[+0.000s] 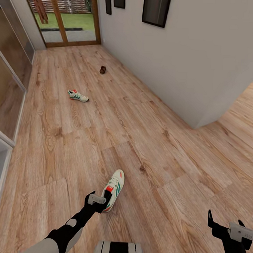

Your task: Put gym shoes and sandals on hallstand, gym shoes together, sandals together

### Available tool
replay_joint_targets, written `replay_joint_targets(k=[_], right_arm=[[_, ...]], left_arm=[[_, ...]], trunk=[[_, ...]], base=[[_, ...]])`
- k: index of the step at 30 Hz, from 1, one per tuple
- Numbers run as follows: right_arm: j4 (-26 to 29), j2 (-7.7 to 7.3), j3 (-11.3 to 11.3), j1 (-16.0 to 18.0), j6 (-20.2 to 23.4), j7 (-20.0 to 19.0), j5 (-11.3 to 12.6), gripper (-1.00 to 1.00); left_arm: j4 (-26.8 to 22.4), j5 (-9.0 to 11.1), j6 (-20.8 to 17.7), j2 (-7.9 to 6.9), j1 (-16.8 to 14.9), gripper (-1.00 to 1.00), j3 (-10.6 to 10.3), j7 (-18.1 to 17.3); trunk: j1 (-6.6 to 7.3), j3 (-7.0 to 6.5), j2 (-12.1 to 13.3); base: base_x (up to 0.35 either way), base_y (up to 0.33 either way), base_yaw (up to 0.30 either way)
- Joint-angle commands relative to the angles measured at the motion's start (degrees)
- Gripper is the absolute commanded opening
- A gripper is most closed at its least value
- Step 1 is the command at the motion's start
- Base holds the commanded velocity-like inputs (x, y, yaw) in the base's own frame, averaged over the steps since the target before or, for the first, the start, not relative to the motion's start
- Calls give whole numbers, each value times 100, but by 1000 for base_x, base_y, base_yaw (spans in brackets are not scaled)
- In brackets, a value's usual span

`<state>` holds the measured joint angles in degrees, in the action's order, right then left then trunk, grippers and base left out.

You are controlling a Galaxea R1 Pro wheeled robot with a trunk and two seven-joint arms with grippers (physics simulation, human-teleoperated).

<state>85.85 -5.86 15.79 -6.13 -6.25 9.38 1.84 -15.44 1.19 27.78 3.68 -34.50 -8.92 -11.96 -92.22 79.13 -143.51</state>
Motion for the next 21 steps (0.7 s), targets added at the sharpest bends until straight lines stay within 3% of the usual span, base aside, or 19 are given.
replay_joint_targets(k=[1, 21], right_arm=[[2, -3, -6, -3, -16, 19, 19, 100], [2, -3, -6, -3, -10, 23, 18, 100]], left_arm=[[7, 13, 17, 1, -4, 100, -4, -17], [6, -180, 21, 5, -4, 100, -70, -10]], trunk=[[1, 12, -1], [1, 188, -1]], base=[[0, 0, 0], [0, 0, 0]])
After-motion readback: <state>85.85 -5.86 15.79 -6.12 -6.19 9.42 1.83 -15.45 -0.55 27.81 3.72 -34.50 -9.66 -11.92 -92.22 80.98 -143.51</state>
